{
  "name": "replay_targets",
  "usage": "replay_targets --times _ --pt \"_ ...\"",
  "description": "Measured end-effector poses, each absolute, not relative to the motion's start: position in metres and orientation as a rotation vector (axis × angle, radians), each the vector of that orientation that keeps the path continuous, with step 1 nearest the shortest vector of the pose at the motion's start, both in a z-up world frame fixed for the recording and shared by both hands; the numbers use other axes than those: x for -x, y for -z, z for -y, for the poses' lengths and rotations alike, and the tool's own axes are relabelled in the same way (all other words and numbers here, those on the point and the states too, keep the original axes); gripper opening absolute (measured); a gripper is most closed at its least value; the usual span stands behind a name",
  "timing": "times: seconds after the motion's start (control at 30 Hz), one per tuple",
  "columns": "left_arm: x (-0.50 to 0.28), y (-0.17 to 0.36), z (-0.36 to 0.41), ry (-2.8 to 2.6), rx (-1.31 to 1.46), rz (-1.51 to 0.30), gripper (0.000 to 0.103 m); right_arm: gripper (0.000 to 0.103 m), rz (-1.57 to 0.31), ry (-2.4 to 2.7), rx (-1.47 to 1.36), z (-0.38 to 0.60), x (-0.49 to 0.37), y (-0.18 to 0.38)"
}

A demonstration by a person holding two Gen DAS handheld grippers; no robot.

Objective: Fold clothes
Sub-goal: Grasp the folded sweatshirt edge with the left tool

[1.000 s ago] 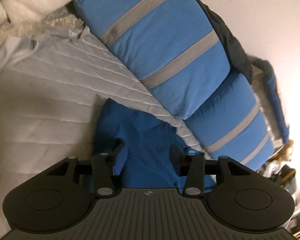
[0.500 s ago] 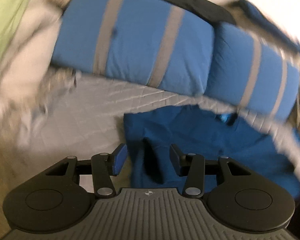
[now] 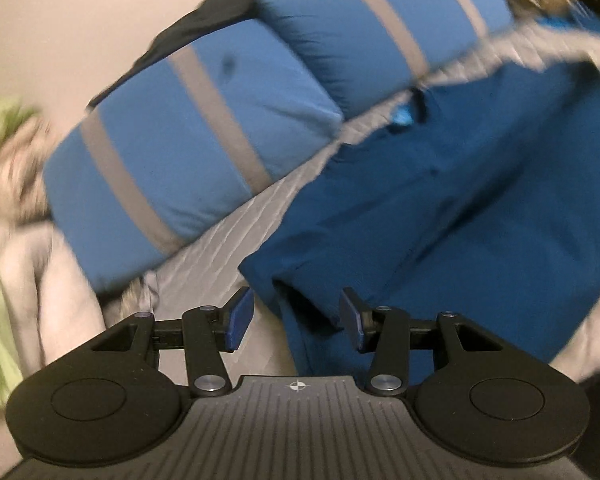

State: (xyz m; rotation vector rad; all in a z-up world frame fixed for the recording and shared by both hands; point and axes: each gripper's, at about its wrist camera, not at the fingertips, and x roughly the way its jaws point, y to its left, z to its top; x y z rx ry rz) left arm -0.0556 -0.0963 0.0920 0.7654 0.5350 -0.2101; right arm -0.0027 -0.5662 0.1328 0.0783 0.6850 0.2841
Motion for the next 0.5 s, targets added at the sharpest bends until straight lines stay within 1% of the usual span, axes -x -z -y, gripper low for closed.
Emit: replay_targets --times 0.3,0.4,0.5 --pt "0.056 -0.069 0.099 0.302 -1.029 -0.532 0.047 0.103 -0.694 -0.284 -0.05 0.567 0.007 -0.131" --pt "0.059 -0.06 0.1 0.335 -1.157 -0.499 0.052 0.103 -0.694 -0.287 -0.029 0.565 0.009 -0.132" --pt "0.06 -0.051 0.103 0.354 -1.254 -0.462 0.053 0.103 -0.693 -0.29 -0.012 0.562 0.01 -0.132"
